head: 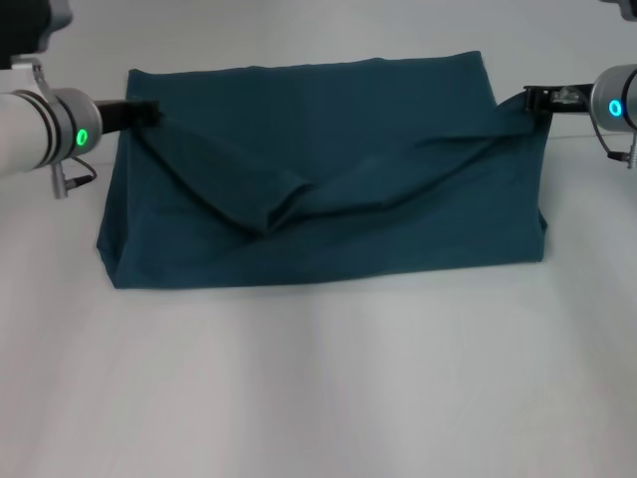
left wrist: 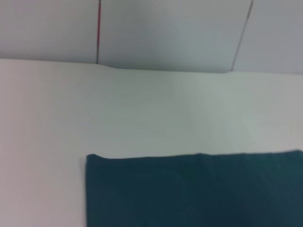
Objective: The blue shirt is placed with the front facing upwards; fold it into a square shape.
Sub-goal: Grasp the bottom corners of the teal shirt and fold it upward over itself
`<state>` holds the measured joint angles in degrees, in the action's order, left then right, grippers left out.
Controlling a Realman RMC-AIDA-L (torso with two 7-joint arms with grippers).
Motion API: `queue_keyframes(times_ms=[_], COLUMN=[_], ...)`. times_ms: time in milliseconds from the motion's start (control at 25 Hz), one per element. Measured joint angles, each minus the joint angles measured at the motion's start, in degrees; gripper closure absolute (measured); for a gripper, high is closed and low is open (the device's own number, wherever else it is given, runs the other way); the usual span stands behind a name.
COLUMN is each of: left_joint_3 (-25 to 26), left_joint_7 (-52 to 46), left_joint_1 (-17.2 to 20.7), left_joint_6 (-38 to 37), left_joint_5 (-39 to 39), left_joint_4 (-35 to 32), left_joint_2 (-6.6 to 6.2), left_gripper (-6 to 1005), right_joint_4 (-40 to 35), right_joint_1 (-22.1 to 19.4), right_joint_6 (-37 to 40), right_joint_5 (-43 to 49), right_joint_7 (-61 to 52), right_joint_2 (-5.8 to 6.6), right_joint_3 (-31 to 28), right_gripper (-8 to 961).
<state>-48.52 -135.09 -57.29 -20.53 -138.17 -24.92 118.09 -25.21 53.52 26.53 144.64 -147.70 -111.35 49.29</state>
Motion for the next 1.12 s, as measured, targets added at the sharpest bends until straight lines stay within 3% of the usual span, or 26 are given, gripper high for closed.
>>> queue_keyframes(times_ms=[360,600,960,1120], left_joint_3=[-9.9,-10.16,-9.79,-6.4], left_joint_7=[1.06,1.59,1.98,1.69], left_joint_1=[0.82,1.84,2.16,2.57], left_joint_6=[3.63,4.27,3.73,2.96], left_joint_5=[0.0,0.0,0.02,0.42], left_joint_4=[0.45,0.38,0.44,-0.01], left_joint_2=[2.69,3.29,3.32,3.23], left_gripper=[992,989,945,874], right_joint_4=[0.15,0.17,0.17,-0.56], right_joint_1=[0.71,0.91,1.21,0.88], right_joint_6=[-0.04,-0.61,-0.25,0.44], right_joint_5=[5.76,10.07,12.25,12.09], right_joint_7=[0.41,0.44,0.03,-2.6], right_joint_2=[-2.27,-3.44,-3.47,-3.08], right_joint_3=[3.17,3.85,4.33,3.52], right_gripper=[915,906,892,886])
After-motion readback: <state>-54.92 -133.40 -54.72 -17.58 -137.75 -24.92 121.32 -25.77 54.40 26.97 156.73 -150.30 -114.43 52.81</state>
